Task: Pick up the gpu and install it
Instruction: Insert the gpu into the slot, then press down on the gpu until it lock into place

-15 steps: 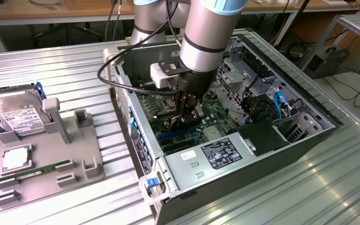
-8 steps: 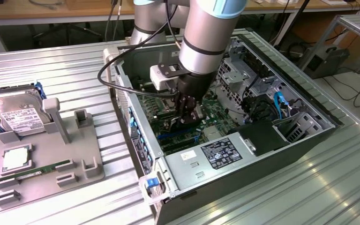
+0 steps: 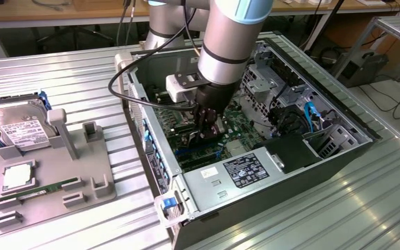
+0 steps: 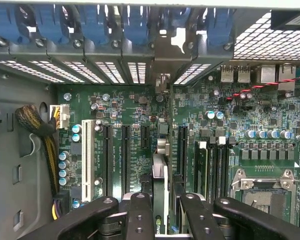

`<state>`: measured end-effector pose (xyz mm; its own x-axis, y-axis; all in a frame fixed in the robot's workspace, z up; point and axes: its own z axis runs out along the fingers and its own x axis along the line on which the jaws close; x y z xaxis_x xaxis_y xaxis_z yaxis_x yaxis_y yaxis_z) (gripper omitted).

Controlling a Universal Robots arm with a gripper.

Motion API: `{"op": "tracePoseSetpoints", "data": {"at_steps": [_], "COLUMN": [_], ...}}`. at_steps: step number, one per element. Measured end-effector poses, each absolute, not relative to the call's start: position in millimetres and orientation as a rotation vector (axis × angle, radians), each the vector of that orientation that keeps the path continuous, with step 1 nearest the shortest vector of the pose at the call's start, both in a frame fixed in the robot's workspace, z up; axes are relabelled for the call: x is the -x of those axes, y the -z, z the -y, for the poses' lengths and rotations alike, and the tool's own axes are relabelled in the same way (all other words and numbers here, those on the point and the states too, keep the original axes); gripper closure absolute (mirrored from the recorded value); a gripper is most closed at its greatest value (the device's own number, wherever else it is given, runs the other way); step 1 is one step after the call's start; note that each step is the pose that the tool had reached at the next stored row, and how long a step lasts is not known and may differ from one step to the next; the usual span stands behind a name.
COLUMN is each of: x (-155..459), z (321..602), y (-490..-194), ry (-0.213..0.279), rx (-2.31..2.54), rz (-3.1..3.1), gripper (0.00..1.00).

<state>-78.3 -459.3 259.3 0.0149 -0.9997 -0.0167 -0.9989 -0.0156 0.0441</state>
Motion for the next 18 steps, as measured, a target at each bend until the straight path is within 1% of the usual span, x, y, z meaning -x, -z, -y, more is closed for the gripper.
{"op": "tracePoseSetpoints", "data": {"at_steps": [14,16,17,18], "x": [78,78,78,78], "z": [459,459,459,454], "y": [-257,-257,-272,-285], "ry": [0.067,0.067,0.067,0.058], "rx": [-2.224,-2.225,-2.225,-2.227], "rz": [2.190,2.191,2.189,2.181], "gripper": [0.74,0.73,0.60,0.60]}}
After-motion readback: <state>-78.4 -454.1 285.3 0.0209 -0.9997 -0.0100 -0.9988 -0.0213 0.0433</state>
